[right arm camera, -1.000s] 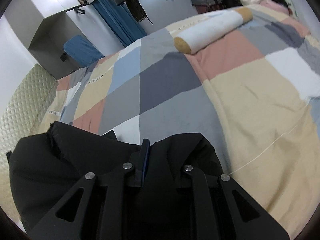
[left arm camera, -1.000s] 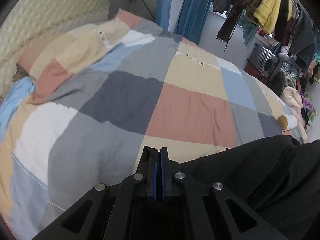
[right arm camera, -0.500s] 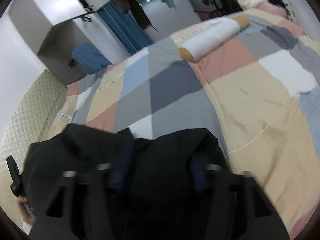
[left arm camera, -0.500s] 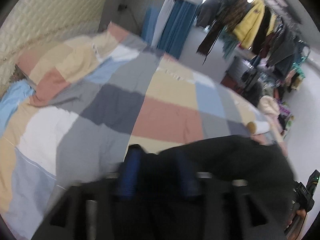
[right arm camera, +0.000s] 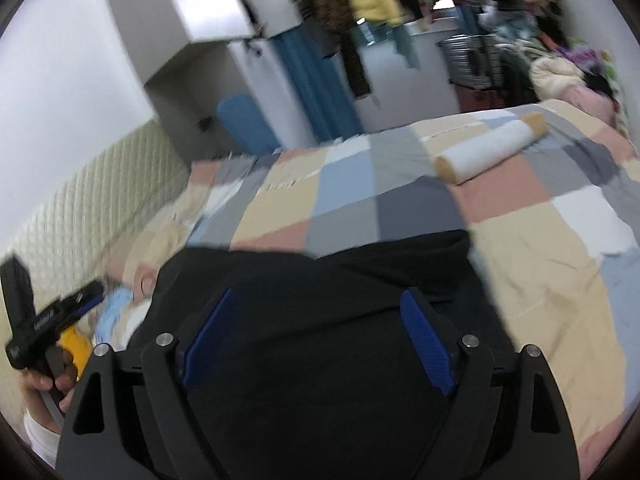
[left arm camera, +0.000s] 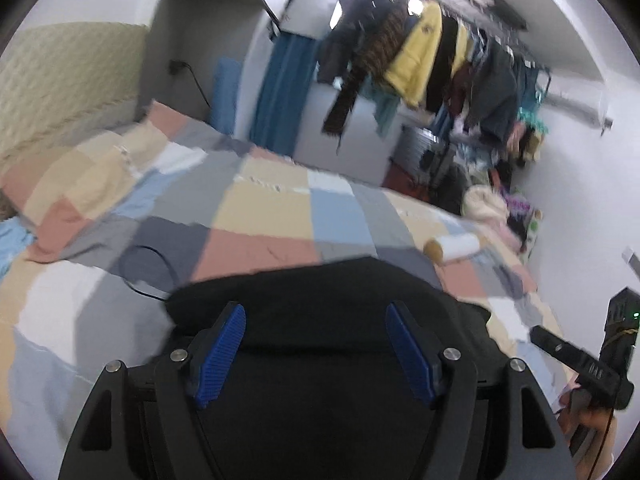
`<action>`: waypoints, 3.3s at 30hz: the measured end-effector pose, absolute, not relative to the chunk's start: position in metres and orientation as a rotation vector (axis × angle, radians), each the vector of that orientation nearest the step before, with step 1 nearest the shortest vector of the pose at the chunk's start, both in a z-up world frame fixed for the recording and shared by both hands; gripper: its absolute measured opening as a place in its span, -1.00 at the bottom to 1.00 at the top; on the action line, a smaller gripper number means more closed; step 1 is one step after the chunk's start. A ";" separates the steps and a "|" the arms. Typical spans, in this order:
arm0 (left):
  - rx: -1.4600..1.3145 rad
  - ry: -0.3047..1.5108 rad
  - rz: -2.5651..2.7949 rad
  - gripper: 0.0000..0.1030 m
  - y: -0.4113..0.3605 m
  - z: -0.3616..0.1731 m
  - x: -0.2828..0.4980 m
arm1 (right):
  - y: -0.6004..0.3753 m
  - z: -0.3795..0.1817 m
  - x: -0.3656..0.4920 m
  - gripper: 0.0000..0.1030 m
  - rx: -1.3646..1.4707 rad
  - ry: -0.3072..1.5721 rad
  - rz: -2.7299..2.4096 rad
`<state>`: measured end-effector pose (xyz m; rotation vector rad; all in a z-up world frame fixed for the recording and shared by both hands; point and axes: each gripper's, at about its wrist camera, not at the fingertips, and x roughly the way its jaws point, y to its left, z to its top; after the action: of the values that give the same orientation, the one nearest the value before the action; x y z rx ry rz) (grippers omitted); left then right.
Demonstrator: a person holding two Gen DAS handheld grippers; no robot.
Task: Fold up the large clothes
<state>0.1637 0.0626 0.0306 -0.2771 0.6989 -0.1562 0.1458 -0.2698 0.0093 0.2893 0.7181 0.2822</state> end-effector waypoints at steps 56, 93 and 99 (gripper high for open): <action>-0.011 0.858 0.160 0.45 0.068 -0.084 0.257 | -0.221 -0.093 0.256 0.97 0.108 0.829 0.136; -0.024 0.430 0.016 0.86 0.053 0.182 0.069 | -0.277 0.127 0.090 1.00 0.157 0.490 0.129; 0.021 0.324 -0.036 0.95 0.030 0.248 -0.007 | -0.258 0.196 0.030 1.00 0.124 0.395 0.203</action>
<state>-0.0069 0.0300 0.2483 0.0210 0.3243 -0.0358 0.0302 -0.2581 0.1965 0.1238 0.3953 0.2032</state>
